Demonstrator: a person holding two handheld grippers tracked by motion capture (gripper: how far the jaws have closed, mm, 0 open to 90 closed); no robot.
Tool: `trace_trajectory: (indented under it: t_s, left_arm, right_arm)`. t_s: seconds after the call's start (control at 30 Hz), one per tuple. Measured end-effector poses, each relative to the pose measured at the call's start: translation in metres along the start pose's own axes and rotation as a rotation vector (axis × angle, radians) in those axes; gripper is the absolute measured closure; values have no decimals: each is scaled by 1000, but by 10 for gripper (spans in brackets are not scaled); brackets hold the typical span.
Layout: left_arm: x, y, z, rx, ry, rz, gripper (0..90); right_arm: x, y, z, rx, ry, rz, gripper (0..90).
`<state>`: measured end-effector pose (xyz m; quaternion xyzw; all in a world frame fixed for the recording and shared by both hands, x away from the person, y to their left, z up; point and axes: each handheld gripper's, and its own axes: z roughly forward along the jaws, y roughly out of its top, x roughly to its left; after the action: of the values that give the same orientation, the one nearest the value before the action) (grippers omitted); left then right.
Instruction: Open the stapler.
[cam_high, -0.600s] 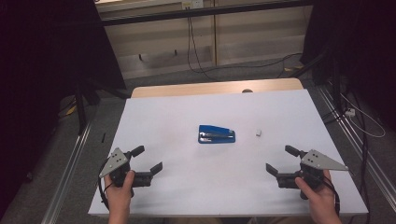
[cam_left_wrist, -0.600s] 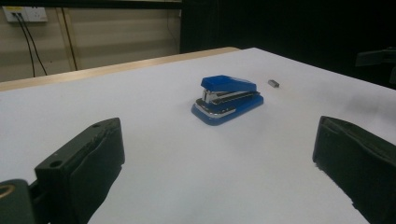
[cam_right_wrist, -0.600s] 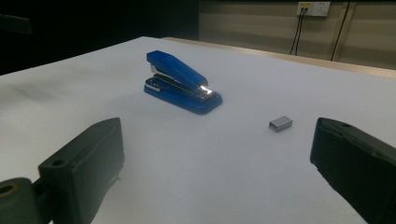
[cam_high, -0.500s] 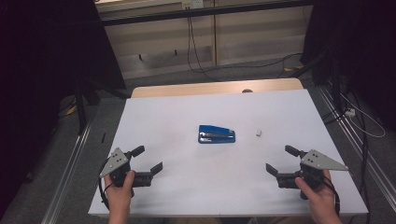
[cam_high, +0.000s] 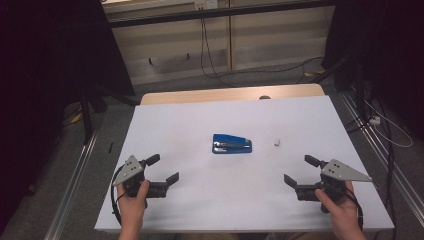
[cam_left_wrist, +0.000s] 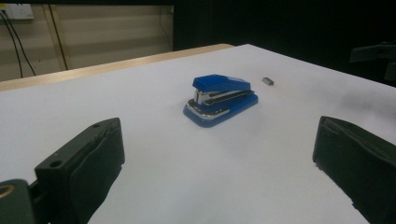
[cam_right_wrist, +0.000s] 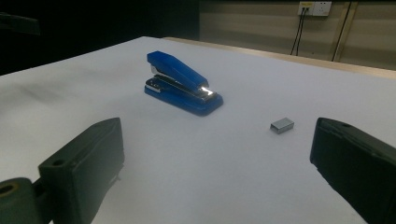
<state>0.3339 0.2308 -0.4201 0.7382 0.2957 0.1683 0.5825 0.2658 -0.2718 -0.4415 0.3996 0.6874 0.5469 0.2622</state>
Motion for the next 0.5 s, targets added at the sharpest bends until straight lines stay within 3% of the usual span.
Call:
trace_trajectory:
  t_s: [0.2,0.5]
  left_arm:
    - [-1,5,15,17,-27,4,26]
    - [-4,8,42,58,-53,13,27]
  right_arm:
    - [6,4,8,6,-1,-48,24]
    - [9,12,23,2,-6,-61,25]
